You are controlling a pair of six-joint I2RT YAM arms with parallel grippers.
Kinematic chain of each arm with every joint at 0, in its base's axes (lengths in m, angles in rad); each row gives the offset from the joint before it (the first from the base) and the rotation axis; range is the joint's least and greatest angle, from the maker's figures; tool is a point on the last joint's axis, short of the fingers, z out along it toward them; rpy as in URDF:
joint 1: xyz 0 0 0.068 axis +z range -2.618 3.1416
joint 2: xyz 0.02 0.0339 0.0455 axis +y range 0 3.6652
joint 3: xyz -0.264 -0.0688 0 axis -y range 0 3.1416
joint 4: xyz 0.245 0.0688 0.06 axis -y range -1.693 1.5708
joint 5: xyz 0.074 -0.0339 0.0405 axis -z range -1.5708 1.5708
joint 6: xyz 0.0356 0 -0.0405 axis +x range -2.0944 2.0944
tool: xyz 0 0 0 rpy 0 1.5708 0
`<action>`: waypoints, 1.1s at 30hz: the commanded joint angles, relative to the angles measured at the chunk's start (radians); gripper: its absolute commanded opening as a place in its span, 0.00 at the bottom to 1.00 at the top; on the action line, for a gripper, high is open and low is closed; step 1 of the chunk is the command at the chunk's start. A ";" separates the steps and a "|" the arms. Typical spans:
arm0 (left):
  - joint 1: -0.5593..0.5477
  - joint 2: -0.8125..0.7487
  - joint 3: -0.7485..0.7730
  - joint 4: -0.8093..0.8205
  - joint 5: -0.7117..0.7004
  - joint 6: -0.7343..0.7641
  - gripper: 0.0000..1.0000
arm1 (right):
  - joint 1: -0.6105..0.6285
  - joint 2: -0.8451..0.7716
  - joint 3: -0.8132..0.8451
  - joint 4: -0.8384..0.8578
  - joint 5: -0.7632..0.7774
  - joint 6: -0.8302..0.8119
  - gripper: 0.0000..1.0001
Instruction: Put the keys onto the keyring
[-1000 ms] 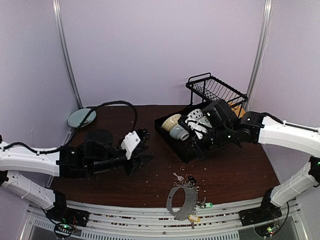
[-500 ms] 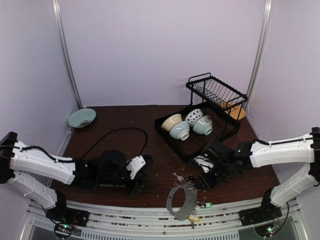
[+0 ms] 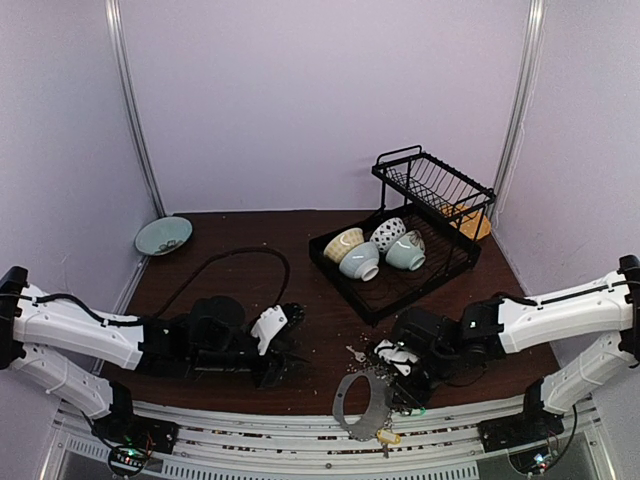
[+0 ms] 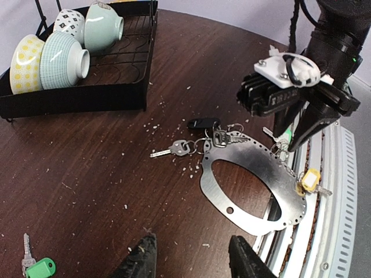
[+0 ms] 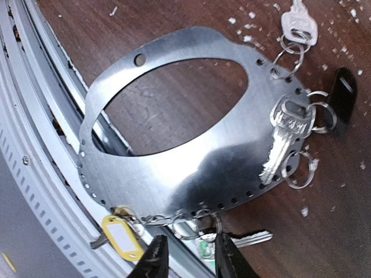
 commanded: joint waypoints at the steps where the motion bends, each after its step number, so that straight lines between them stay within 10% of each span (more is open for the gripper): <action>1: -0.004 -0.016 -0.003 0.036 -0.003 0.022 0.45 | 0.045 0.044 0.047 -0.075 0.081 -0.026 0.30; 24: -0.004 -0.051 0.011 -0.003 -0.011 0.064 0.45 | 0.087 0.159 0.100 -0.129 0.176 0.003 0.25; 33: -0.004 -0.051 0.013 -0.005 -0.015 0.066 0.45 | 0.087 0.146 0.116 -0.122 0.176 0.001 0.06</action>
